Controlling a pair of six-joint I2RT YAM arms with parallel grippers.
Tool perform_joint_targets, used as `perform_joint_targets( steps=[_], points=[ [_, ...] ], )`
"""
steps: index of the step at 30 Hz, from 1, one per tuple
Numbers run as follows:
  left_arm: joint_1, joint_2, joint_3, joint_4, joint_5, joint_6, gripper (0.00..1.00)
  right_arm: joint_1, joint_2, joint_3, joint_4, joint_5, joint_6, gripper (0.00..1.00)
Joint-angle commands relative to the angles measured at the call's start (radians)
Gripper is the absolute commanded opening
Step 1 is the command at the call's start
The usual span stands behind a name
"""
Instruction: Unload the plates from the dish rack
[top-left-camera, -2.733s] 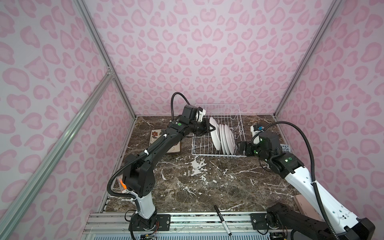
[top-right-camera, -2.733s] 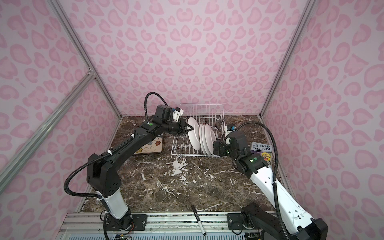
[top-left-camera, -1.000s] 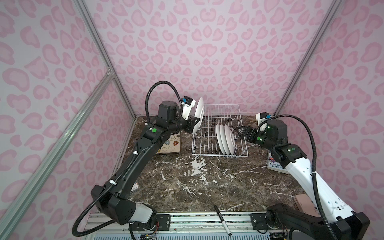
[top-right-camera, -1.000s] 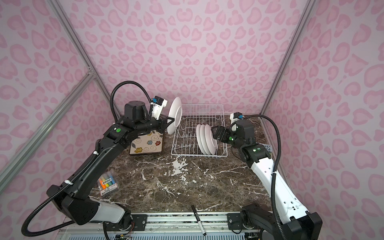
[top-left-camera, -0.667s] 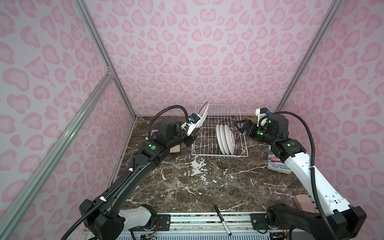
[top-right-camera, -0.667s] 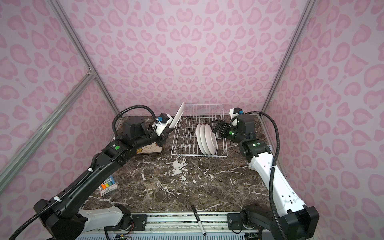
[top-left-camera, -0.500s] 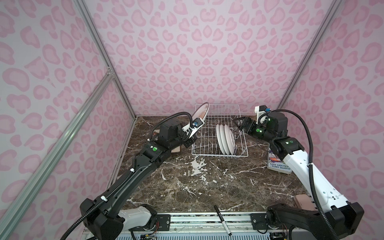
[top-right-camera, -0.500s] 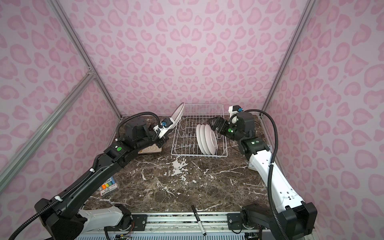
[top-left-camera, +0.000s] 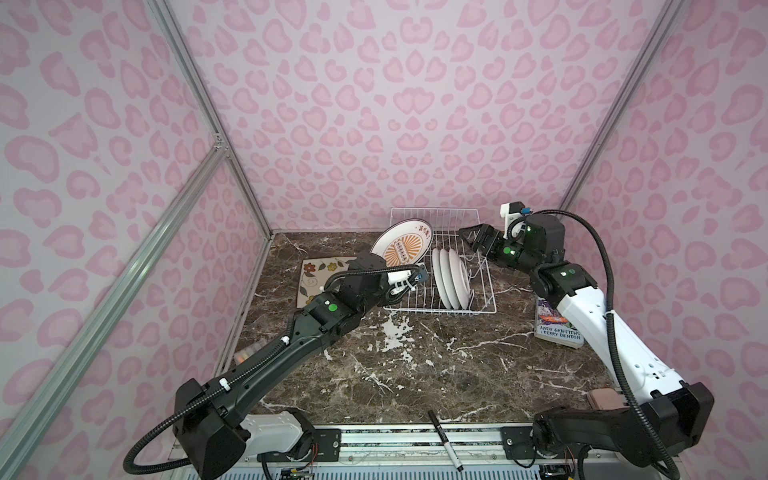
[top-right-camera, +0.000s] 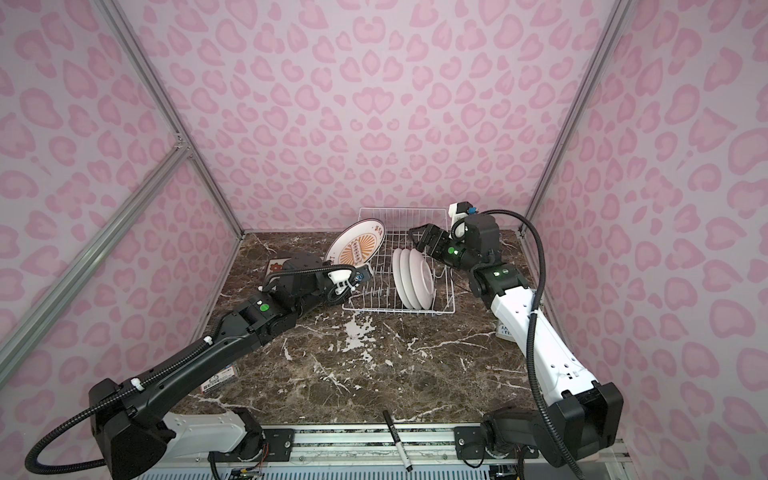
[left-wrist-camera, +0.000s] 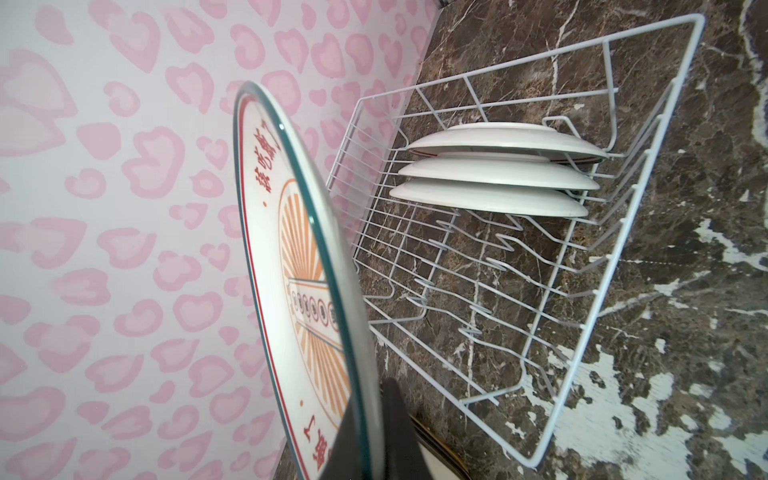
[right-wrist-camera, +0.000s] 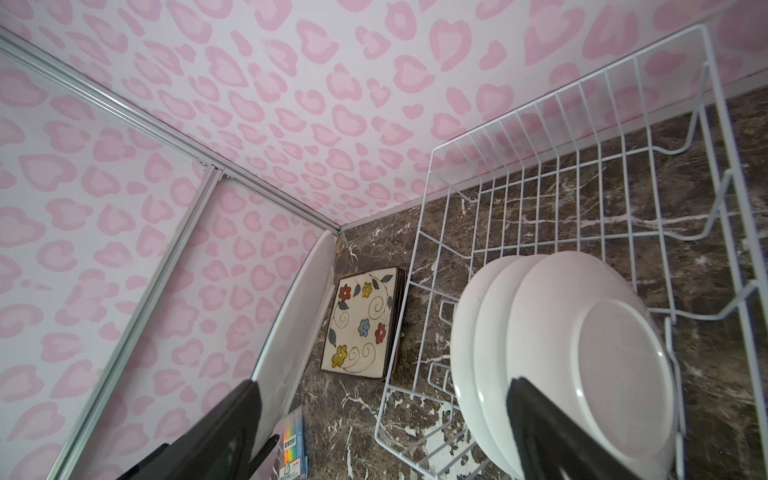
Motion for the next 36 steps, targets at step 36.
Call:
perform_joint_targets(
  steps=[36],
  points=[
    [-0.138,0.134,-0.037,0.173,-0.173,0.196,0.04,0.091,0.253,0.130,-0.218,0.016,-0.065,0.55]
  ],
)
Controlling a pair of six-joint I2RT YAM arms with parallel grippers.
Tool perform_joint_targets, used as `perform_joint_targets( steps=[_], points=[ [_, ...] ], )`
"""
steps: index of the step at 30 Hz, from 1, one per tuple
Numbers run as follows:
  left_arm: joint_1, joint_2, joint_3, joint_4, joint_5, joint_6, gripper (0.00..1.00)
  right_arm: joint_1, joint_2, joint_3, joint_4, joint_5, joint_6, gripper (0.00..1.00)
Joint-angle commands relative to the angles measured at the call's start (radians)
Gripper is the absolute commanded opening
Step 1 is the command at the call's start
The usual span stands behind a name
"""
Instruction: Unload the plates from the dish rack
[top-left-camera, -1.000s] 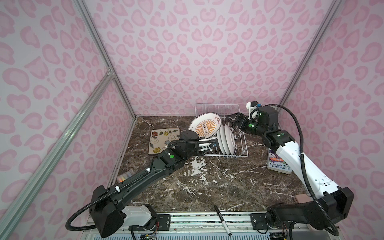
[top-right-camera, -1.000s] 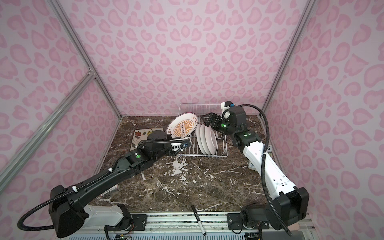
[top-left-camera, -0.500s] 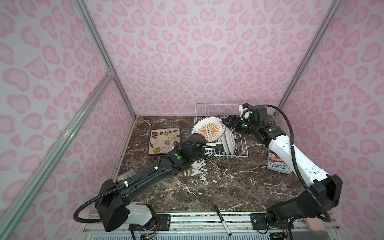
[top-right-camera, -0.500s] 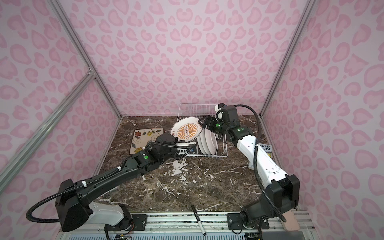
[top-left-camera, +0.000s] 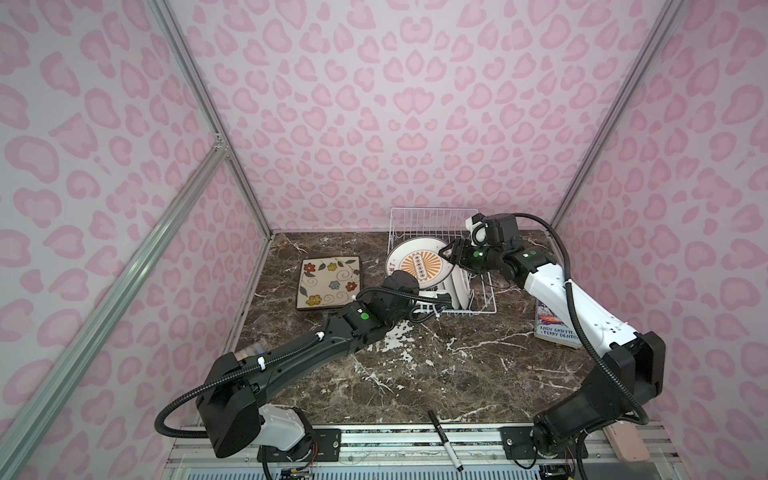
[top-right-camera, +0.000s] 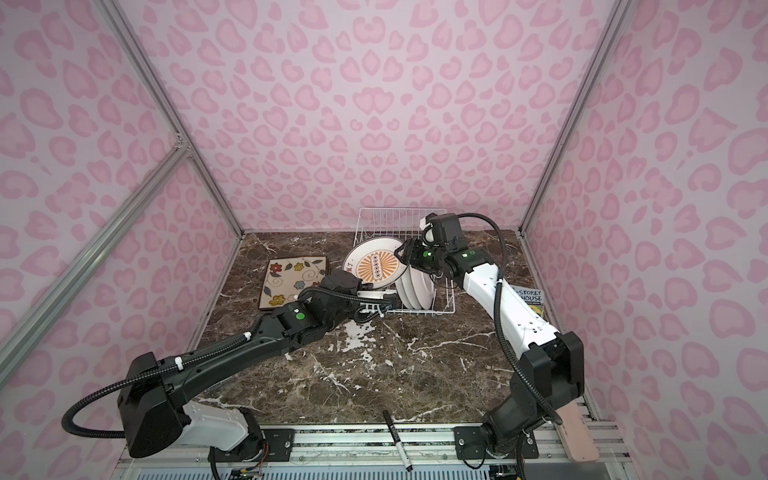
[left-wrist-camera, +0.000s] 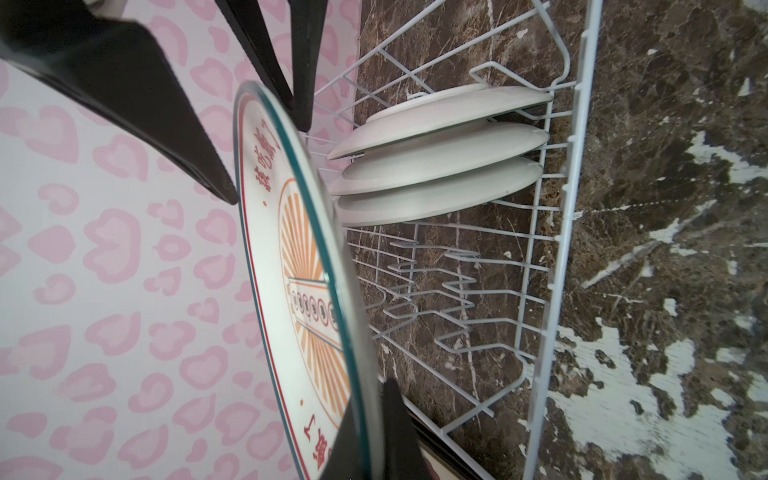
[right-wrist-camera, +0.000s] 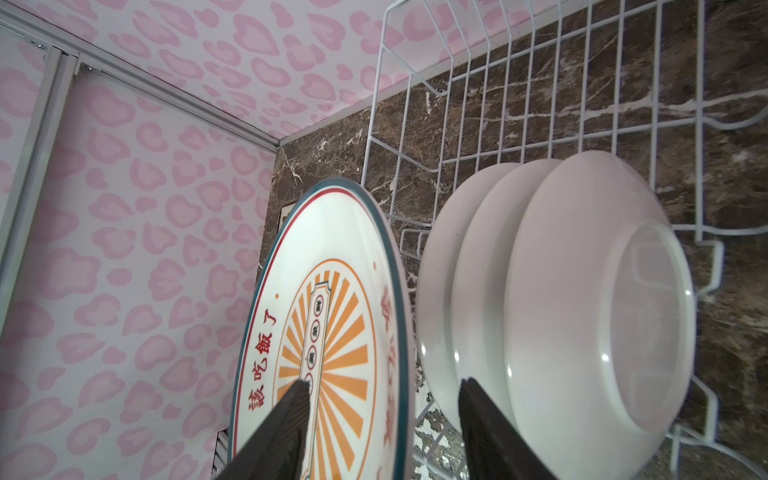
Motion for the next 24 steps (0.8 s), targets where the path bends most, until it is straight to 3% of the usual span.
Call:
perform_joint_targets(
  steps=[1,18,24],
  points=[
    [-0.002,0.006,0.003,0.100,-0.020,0.014,0.03,0.003,0.015,-0.003,-0.011,-0.005,-0.007,0.52],
    [-0.011,0.046,0.023,0.102,-0.103,-0.011,0.11,0.004,0.021,-0.014,-0.008,-0.016,0.031,0.11],
    [-0.011,0.045,0.035,0.107,-0.097,-0.070,0.21,0.003,0.009,-0.027,0.014,-0.022,0.043,0.06]
  ],
)
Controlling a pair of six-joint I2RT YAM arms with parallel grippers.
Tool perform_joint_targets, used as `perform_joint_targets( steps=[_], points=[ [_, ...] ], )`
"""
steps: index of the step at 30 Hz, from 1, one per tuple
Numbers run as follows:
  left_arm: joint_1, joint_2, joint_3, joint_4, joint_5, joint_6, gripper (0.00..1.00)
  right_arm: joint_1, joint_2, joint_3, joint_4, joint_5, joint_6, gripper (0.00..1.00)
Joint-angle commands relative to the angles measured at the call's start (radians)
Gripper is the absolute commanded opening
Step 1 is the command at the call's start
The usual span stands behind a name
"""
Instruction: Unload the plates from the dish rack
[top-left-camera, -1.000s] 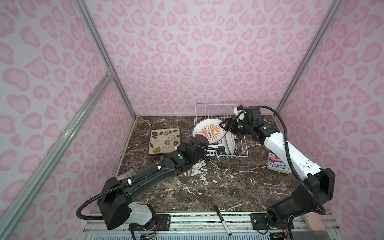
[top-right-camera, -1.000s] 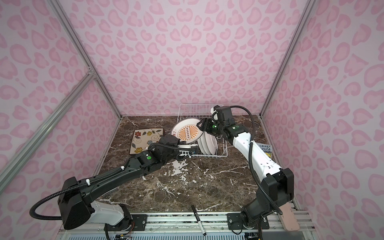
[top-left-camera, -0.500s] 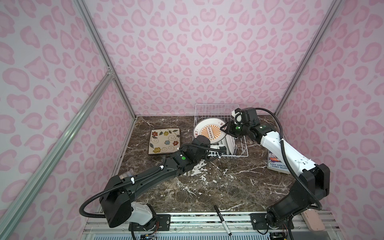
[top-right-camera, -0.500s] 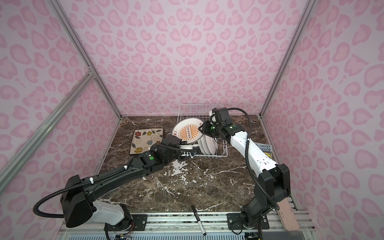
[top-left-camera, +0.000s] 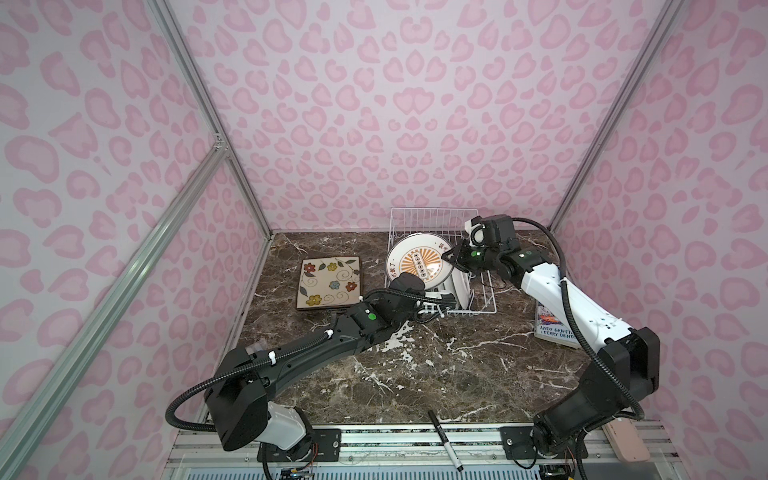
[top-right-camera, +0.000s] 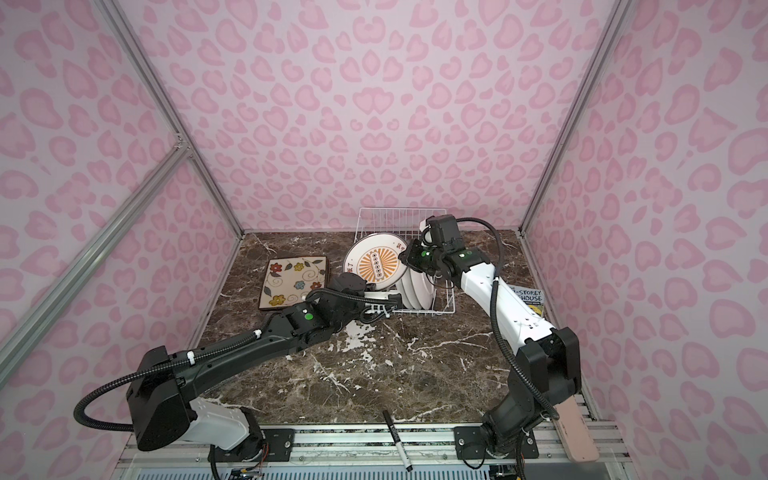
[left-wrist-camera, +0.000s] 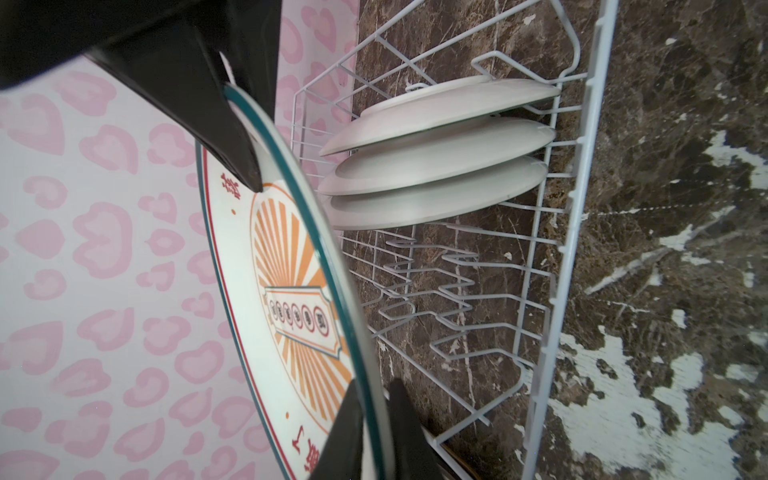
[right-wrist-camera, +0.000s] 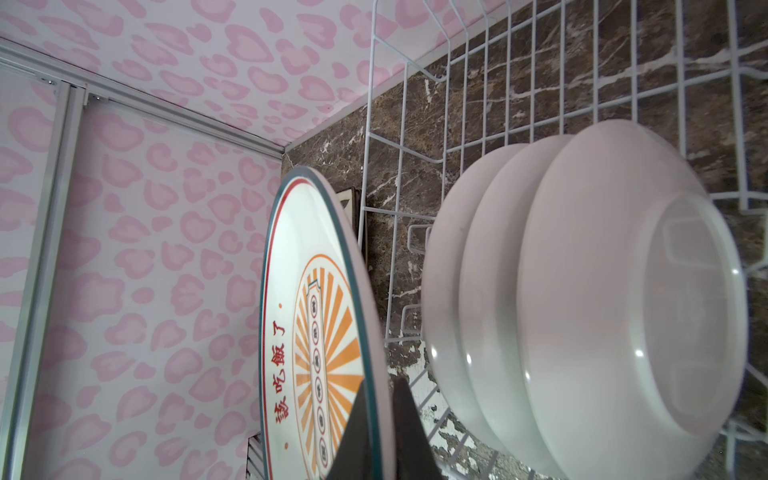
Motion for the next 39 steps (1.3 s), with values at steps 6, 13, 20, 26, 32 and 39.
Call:
perform_joint_targets(
  steps=[6,13,20,26,32,39],
  points=[
    [0.003,0.002,0.031,0.098,-0.037,-0.080,0.44,-0.001,-0.019,-0.023,0.023,-0.012,-0.025,0.00],
    [0.003,-0.014,0.014,0.117,-0.027,-0.105,0.64,-0.008,-0.066,-0.070,0.097,0.037,0.008,0.00],
    [0.002,-0.030,0.007,0.093,0.028,-0.156,0.76,-0.037,-0.127,-0.119,0.184,0.077,0.058,0.00],
    [0.003,-0.057,-0.030,0.129,0.033,-0.145,0.82,-0.080,-0.160,-0.141,0.198,0.082,0.055,0.00],
    [0.012,-0.113,-0.040,0.186,0.082,-0.263,0.97,-0.098,-0.192,-0.180,0.212,0.099,0.048,0.00],
    [0.076,-0.187,-0.019,0.208,0.236,-0.482,0.97,-0.098,-0.215,-0.216,0.220,0.104,0.045,0.00]
  ],
)
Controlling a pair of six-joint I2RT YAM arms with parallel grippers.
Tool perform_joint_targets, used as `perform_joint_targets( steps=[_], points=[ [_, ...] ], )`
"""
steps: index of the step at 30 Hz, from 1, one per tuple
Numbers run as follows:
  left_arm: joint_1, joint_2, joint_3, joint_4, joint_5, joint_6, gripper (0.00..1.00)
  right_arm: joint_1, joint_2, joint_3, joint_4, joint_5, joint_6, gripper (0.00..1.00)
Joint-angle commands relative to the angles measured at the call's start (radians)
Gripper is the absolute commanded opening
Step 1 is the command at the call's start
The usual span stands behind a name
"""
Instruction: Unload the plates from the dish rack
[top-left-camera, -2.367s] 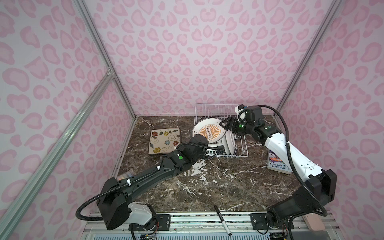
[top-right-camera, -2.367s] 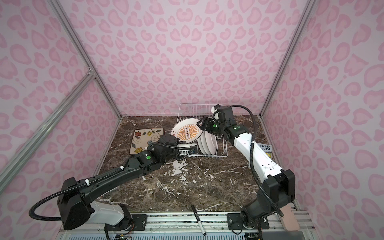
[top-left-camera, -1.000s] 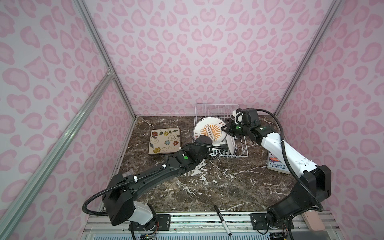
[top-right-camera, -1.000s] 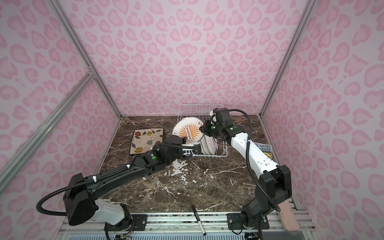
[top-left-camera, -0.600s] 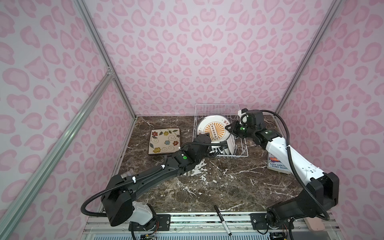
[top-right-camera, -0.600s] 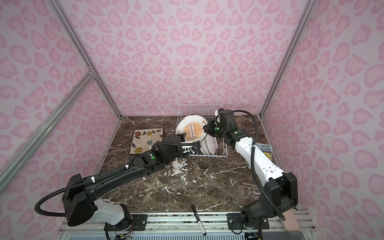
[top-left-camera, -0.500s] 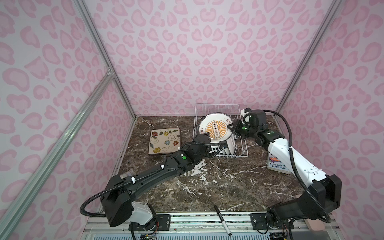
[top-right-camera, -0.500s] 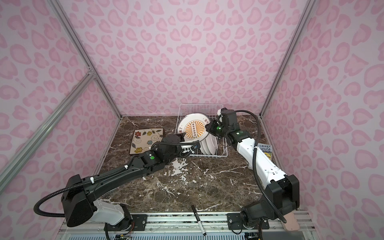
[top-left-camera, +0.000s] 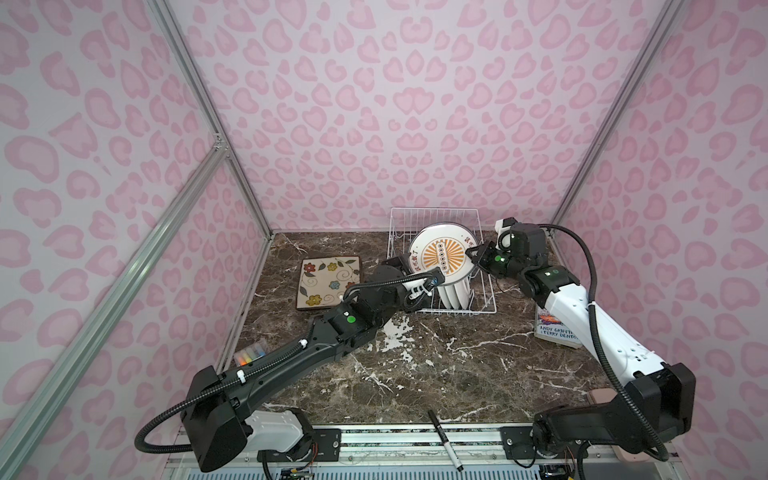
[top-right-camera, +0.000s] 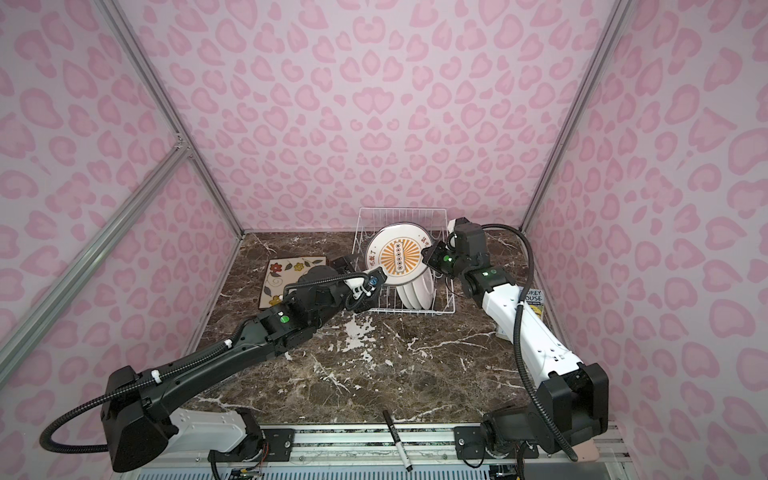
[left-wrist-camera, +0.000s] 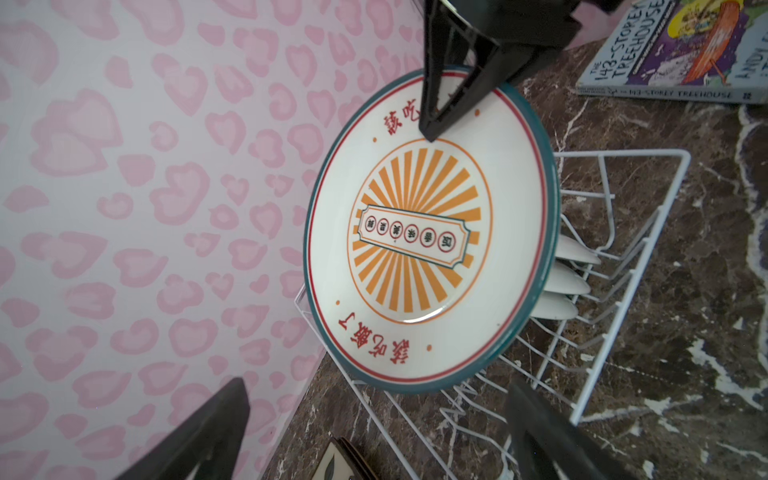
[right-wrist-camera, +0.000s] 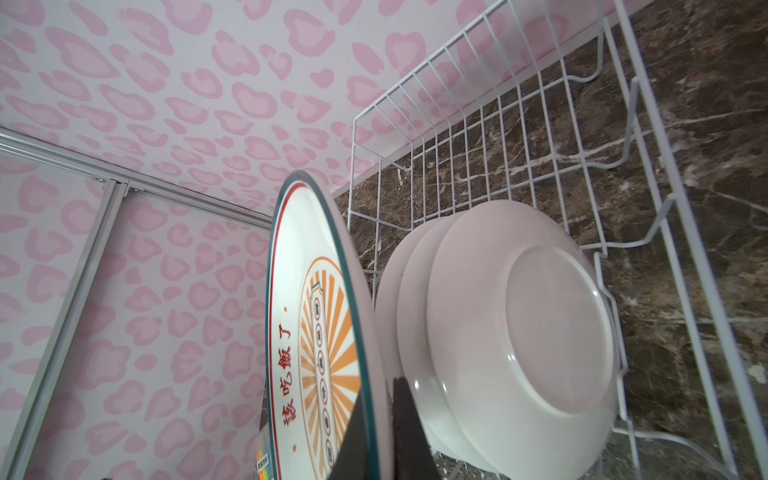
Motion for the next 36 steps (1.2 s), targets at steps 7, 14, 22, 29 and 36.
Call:
perform_joint_targets(
  steps=[7,14,22,29,36],
  points=[
    [0.133,-0.073,0.057,0.060,0.245,-0.434,0.97,-0.002,-0.012,-0.018,0.079,-0.020,-0.011,0.00],
    [0.345,-0.045,0.080,0.091,0.458,-0.884,0.97,-0.001,-0.009,-0.019,0.097,-0.048,-0.019,0.00],
    [0.478,0.083,0.163,0.020,0.663,-1.178,0.97,0.001,-0.002,-0.012,0.112,-0.081,-0.030,0.00],
    [0.513,0.219,0.214,-0.004,0.833,-1.337,0.97,0.003,0.015,-0.005,0.113,-0.102,-0.031,0.00],
    [0.512,0.352,0.330,-0.158,0.984,-1.319,1.00,0.012,0.035,0.007,0.114,-0.110,-0.028,0.00]
  ],
)
